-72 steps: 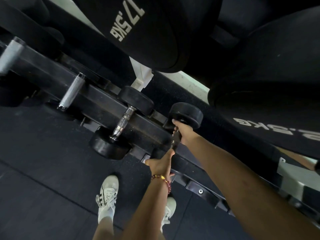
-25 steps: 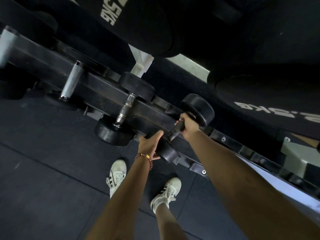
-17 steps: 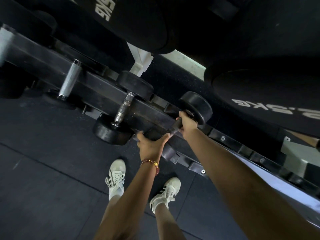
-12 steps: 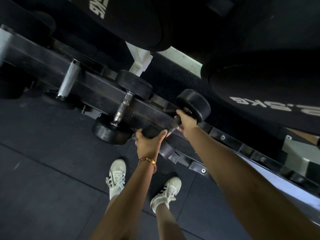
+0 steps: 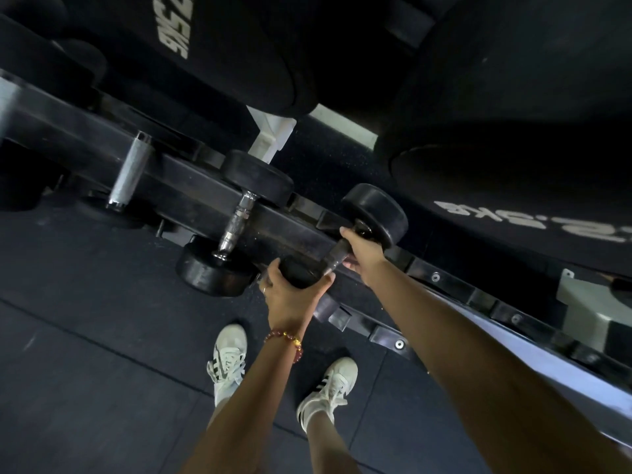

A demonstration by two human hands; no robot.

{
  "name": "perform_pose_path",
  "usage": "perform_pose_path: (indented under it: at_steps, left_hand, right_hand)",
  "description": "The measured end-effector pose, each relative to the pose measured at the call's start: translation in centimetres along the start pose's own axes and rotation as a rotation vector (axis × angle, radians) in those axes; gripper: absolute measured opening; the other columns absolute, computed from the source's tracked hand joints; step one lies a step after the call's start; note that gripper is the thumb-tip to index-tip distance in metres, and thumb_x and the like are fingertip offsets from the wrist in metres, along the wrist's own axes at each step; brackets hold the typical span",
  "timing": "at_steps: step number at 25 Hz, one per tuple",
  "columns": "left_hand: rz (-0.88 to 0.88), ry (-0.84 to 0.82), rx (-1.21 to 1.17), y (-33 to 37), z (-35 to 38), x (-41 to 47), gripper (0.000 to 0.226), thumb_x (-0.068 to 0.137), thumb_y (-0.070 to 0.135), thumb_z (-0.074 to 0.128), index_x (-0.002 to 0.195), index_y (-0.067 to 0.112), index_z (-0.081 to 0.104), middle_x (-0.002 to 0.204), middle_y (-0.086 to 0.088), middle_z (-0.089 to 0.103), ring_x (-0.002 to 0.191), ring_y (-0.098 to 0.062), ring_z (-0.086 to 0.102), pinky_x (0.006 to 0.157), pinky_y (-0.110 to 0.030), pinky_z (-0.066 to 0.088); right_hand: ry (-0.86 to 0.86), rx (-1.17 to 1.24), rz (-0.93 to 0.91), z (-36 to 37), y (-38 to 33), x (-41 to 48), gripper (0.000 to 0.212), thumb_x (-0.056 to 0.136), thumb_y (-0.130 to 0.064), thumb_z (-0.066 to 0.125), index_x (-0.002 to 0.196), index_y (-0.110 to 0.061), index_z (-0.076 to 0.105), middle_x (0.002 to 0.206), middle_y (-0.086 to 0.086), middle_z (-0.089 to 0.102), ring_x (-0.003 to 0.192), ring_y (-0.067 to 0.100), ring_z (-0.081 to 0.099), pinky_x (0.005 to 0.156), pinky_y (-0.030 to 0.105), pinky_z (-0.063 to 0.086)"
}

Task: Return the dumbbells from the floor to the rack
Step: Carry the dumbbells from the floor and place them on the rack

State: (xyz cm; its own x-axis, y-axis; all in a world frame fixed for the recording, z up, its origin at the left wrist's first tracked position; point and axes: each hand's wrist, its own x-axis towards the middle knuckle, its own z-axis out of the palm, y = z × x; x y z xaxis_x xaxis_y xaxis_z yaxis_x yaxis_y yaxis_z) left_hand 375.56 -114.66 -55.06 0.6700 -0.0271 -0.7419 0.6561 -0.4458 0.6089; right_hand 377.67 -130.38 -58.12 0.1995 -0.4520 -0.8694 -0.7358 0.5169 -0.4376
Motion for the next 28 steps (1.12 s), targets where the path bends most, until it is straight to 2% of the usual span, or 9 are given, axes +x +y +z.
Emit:
perform_pose_path:
  at_steps: [3,8,10,12,14,17,21,26,28]
  left_hand:
    - [0.030,-0.035,0.163,0.8,-0.9,-0.4,0.106,0.065,0.045,0.080,0.145,0.016,0.017,0.150,-0.011,0.008,0.134,-0.032,0.025,0.106,-0.043,0.039]
    - [0.120,-0.063,0.564,3.4,-3.3,-3.5,0.088,0.079,0.043,0.068,0.144,0.008,0.020,0.152,-0.019,0.010,0.141,-0.035,0.014,0.109,-0.047,0.032]
    - [0.188,-0.031,0.689,4.7,-4.0,-6.2,0.075,0.084,0.038,0.063,0.142,0.007,0.026,0.151,-0.019,0.018,0.140,-0.034,0.020,0.107,-0.046,0.034]
    - [0.260,-0.112,0.742,6.3,-4.5,-9.6,0.059,0.087,0.029,0.058,0.137,0.007,0.037,0.142,-0.018,0.036,0.131,-0.033,0.038,0.101,-0.043,0.040]
    - [0.305,-0.267,0.752,7.3,-4.4,-13.6,0.042,0.087,0.021,0.055,0.126,0.006,0.049,0.127,-0.017,0.055,0.118,-0.031,0.054,0.096,-0.037,0.045]
    - [0.523,-0.559,0.888,9.0,-3.2,-20.9,0.029,0.090,0.022,0.052,0.117,0.012,0.058,0.120,-0.006,0.065,0.111,-0.021,0.061,0.095,-0.035,0.048]
    - [0.900,-0.914,1.069,13.6,1.1,-31.5,0.027,0.092,0.024,0.050,0.117,0.022,0.059,0.120,0.004,0.064,0.110,-0.012,0.059,0.096,-0.032,0.047]
    - [1.371,-1.281,1.111,17.5,7.1,-48.6,0.022,0.089,0.020,0.054,0.110,0.020,0.063,0.112,0.000,0.068,0.104,-0.017,0.063,0.092,-0.037,0.049]
    - [1.506,-1.431,1.114,16.7,9.0,-56.1,0.022,0.089,0.017,0.055,0.110,0.018,0.062,0.111,-0.001,0.068,0.104,-0.016,0.063,0.093,-0.037,0.049]
  right_hand:
    - [-0.032,-0.147,-0.004,-1.2,-0.7,-1.5,0.035,0.089,-0.028,0.062,0.114,-0.005,0.058,0.119,0.011,0.063,0.109,0.025,0.061,0.083,0.031,0.051]
    - [-0.087,-0.451,-0.012,-5.1,-1.6,-7.6,0.032,0.097,-0.020,0.047,0.122,-0.001,0.055,0.122,0.015,0.061,0.108,0.028,0.059,0.091,0.037,0.047]
    - [-0.159,-0.565,-0.045,-7.2,-1.4,-10.8,0.023,0.098,-0.016,0.044,0.111,-0.004,0.058,0.106,0.013,0.061,0.085,0.021,0.057,0.079,0.033,0.047]
    - [-0.194,-0.714,-0.185,-10.2,-0.9,-14.7,0.019,0.097,-0.013,0.045,0.101,-0.005,0.061,0.091,0.010,0.063,0.070,0.016,0.053,0.065,0.026,0.043]
    - [-0.212,-0.825,-0.310,-13.7,0.0,-19.0,0.018,0.094,-0.011,0.049,0.097,-0.004,0.065,0.089,0.014,0.064,0.076,0.020,0.057,0.068,0.027,0.042]
    - [-0.214,-0.840,-0.351,-20.9,2.5,-26.0,0.014,0.091,-0.014,0.054,0.084,-0.012,0.067,0.090,0.010,0.065,0.086,0.028,0.061,0.074,0.029,0.043]
    - [0.046,-0.717,-0.367,-32.4,5.8,-37.5,0.013,0.092,-0.028,0.056,0.081,-0.034,0.059,0.096,-0.005,0.063,0.093,0.017,0.059,0.083,0.030,0.046]
    - [0.459,-0.512,-0.415,-43.7,12.9,-54.4,0.010,0.094,-0.021,0.056,0.095,-0.020,0.065,0.090,-0.008,0.060,0.090,0.012,0.056,0.079,0.024,0.039]
    - [0.570,-0.445,-0.419,-47.1,17.1,-60.0,0.008,0.093,-0.020,0.057,0.093,-0.022,0.064,0.091,-0.008,0.061,0.090,0.013,0.056,0.084,0.028,0.042]
